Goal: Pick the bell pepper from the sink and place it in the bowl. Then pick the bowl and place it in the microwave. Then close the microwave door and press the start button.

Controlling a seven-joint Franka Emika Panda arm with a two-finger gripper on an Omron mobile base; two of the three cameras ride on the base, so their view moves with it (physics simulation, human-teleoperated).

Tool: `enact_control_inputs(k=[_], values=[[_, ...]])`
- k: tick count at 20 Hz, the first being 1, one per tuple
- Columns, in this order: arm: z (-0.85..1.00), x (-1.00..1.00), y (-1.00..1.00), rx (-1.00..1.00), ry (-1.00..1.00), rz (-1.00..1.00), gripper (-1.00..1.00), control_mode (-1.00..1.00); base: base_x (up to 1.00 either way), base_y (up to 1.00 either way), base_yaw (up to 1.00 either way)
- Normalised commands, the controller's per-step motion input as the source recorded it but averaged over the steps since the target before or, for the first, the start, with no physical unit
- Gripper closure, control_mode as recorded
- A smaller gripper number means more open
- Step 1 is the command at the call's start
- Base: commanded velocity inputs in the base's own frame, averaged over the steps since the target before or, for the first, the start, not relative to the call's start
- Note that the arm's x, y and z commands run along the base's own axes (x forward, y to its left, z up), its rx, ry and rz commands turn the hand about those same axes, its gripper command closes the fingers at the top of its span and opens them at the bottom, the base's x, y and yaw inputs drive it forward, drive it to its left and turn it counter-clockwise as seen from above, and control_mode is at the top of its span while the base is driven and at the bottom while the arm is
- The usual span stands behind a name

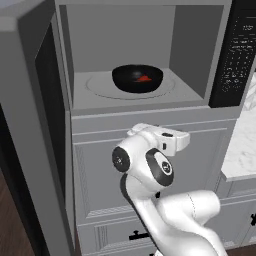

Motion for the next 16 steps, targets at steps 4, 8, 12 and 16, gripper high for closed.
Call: enact_control_inputs(k=[4,8,12,16], values=[[-0.36,-0.11,0.43,-0.42,-0.11,0.00,-1.00,-1.00,0.00,0.00,0.00],[-0.53,-0.03,0.16,-0.44,-0.23,0.00,-1.00,-1.00,0.00,0.00,0.00],[-0.14,-0.36,0.82,-0.34,-0.18,0.00,-1.00,-1.00,0.00,0.00,0.00],[-0.04,-0.33,1.00,-0.18,-0.09,0.00,-1.00,-1.00,0.00,0.00,0.00]])
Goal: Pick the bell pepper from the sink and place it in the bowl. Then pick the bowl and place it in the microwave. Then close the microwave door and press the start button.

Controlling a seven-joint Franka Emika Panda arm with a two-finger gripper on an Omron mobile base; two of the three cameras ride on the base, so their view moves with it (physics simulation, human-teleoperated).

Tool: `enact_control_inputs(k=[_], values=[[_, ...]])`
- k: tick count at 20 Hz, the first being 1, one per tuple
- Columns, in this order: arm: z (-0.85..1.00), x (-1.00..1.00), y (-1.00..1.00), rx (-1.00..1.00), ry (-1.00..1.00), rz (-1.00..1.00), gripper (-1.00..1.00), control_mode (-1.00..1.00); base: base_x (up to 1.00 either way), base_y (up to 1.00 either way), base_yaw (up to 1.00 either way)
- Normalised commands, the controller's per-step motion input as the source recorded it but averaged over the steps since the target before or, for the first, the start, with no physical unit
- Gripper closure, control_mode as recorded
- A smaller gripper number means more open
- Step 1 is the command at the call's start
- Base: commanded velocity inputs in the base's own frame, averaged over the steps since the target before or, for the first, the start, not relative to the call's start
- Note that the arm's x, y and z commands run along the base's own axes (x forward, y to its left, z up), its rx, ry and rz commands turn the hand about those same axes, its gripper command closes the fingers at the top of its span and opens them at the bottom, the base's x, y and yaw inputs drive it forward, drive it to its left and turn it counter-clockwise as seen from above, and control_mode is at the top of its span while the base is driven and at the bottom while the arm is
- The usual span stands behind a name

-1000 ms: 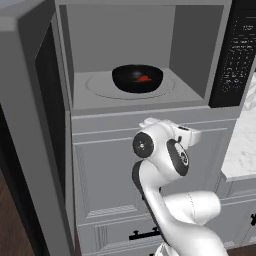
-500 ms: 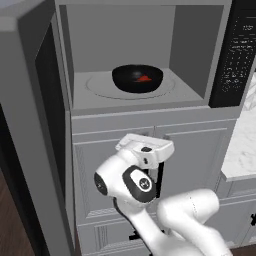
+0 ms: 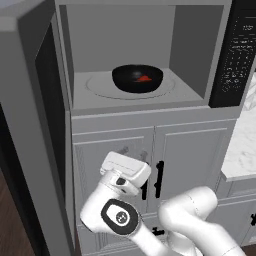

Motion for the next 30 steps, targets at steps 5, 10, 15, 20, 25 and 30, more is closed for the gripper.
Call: enact_control_inputs(k=[5,10,15,20,25,30], values=[[0.00,-0.22,1.00,-0.01,-0.08,0.04,-1.00,-1.00,0.00,0.00,0.00],[0.00,-0.45,1.00,0.00,-0.08,0.10,-1.00,-1.00,0.00,0.00,0.00],[0.00,-0.20,0.95,0.00,-0.16,0.07,-1.00,-1.00,0.00,0.00,0.00],[0.05,0.00,0.53,0.00,-0.26,0.03,-1.00,-1.00,0.00,0.00,0.00],[0.20,-0.09,0.18,0.02,-0.34,0.08,-1.00,-1.00,0.00,0.00,0.00],[0.42,-0.42,0.00,0.06,-0.34,0.19,-1.00,-1.00,0.00,0.00,0.00]])
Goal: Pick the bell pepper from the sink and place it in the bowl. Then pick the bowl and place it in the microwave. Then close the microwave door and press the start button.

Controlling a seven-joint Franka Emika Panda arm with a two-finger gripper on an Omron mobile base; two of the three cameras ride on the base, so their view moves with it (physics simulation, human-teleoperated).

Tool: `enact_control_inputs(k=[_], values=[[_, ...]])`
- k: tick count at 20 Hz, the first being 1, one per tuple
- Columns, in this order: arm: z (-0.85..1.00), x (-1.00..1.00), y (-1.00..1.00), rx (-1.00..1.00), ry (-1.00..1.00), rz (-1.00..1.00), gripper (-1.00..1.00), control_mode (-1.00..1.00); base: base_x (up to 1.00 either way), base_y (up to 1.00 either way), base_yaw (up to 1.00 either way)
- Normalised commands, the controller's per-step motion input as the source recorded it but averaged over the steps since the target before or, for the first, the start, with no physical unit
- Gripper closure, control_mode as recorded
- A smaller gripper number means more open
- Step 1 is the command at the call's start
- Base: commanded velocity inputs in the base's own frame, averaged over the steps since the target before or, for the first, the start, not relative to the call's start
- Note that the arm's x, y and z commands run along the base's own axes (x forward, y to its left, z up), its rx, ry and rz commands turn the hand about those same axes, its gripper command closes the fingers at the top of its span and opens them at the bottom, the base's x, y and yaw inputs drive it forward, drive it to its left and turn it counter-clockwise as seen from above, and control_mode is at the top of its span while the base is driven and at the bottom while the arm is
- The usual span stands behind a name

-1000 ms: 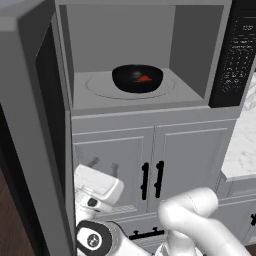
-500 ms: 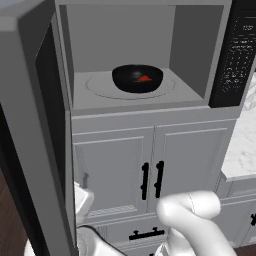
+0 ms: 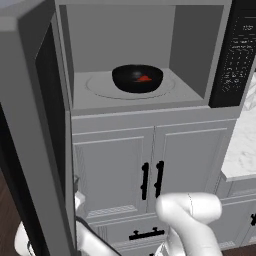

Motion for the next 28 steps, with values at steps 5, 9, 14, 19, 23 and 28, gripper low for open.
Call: enact_control_inputs(k=[5,9,14,19,23,28], values=[[0.55,-0.49,-0.05,0.12,-0.27,0.18,-1.00,-1.00,0.00,0.00,0.00],[0.45,-0.66,-0.38,0.19,-0.26,0.18,-1.00,-1.00,0.00,0.00,0.00],[0.41,-0.75,-0.59,0.25,-0.22,0.22,-1.00,-1.00,0.00,0.00,0.00],[0.41,-0.67,-0.65,0.27,-0.19,0.25,-1.00,-1.00,0.00,0.00,0.00],[0.64,-0.53,-0.66,0.30,-0.12,0.24,-1.00,-1.00,0.00,0.00,0.00],[0.67,-0.36,-0.79,0.35,-0.05,0.33,-1.00,-1.00,0.00,0.00,0.00]])
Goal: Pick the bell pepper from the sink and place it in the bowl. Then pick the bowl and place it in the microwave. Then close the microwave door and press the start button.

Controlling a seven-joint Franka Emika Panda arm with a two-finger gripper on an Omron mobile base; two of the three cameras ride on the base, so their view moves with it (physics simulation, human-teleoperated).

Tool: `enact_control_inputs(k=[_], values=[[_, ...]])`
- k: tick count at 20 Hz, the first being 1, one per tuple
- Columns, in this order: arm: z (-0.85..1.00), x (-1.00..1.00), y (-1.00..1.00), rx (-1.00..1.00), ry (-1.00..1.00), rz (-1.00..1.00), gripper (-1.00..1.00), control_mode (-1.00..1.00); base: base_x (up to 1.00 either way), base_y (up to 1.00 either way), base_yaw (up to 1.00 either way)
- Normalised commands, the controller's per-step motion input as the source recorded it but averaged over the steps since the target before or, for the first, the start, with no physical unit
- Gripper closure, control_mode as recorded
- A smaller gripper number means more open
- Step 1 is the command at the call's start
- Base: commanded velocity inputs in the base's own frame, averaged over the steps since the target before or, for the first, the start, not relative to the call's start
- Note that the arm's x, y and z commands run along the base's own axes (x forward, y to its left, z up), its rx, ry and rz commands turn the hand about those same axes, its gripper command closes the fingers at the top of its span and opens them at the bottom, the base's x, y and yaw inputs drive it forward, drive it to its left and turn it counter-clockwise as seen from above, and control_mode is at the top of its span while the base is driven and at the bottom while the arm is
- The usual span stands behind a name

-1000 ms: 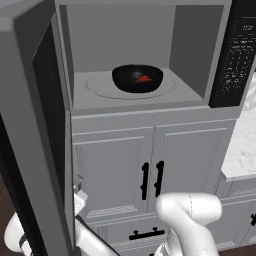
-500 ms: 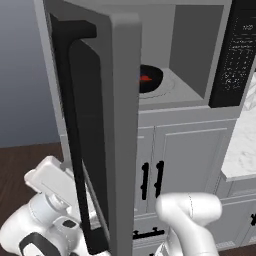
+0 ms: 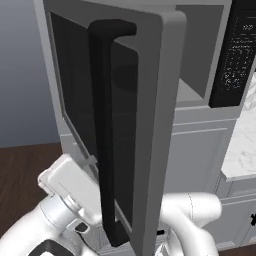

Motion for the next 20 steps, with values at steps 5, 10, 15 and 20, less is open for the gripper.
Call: enact_control_inputs(k=[5,10,15,20], values=[[0.37,-0.40,-0.86,0.35,-0.06,0.42,-1.00,-1.00,0.00,0.00,0.00],[0.42,-0.41,-0.84,0.37,-0.03,0.41,-1.00,-1.00,0.00,0.00,0.00],[0.46,-0.29,-0.85,0.38,-0.02,0.39,-1.00,-1.00,0.00,0.00,0.00],[0.39,-0.19,-0.94,0.40,-0.04,0.33,-1.00,-1.00,0.00,0.00,0.00]])
